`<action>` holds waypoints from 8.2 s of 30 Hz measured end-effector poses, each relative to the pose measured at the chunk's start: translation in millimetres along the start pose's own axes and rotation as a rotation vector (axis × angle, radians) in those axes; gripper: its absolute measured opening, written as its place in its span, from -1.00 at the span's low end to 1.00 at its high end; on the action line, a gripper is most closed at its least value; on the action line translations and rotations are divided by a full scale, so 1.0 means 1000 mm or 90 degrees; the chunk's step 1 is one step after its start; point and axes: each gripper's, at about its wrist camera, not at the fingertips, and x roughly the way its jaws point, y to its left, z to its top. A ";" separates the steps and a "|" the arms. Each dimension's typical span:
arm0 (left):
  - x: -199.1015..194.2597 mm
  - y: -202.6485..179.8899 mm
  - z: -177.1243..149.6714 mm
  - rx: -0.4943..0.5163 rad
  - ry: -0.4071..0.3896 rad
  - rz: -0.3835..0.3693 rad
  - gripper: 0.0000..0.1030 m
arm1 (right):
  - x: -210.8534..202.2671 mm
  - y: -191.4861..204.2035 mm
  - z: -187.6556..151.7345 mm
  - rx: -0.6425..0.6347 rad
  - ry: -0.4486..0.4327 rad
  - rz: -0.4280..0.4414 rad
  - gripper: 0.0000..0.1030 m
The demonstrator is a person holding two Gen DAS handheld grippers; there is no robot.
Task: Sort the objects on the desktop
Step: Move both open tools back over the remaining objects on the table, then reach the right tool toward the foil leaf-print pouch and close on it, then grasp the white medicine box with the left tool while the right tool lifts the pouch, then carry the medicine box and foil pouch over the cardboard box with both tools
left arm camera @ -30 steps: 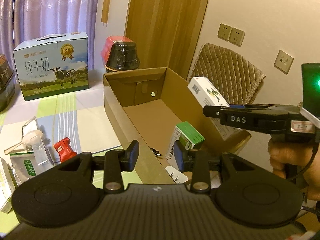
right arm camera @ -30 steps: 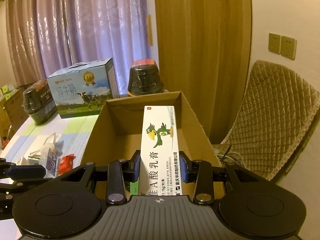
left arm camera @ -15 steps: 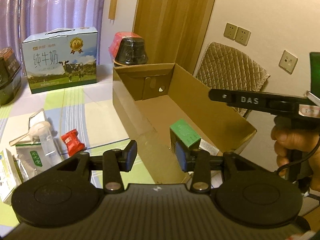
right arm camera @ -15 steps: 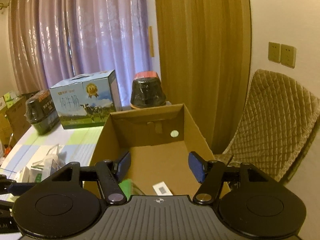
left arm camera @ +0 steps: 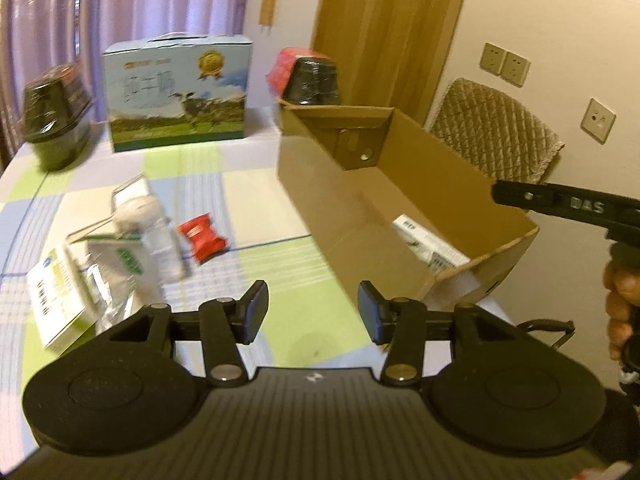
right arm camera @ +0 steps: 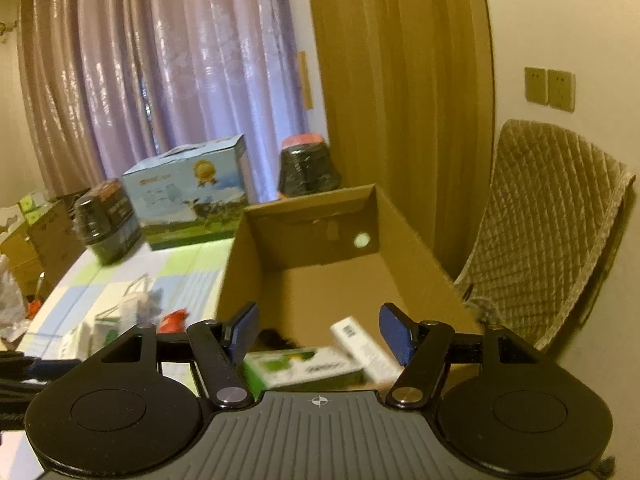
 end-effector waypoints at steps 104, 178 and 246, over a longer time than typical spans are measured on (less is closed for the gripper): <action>0.096 0.234 -0.030 -0.106 0.128 0.173 0.71 | 0.173 0.237 -0.105 -0.263 0.202 0.121 0.18; 0.006 0.128 -0.102 -0.007 0.219 0.137 0.32 | 0.103 0.158 -0.116 -0.224 0.369 0.132 -0.09; -0.035 0.003 -0.011 0.064 0.085 0.052 0.32 | -0.008 0.081 0.001 -0.089 0.167 0.104 -0.09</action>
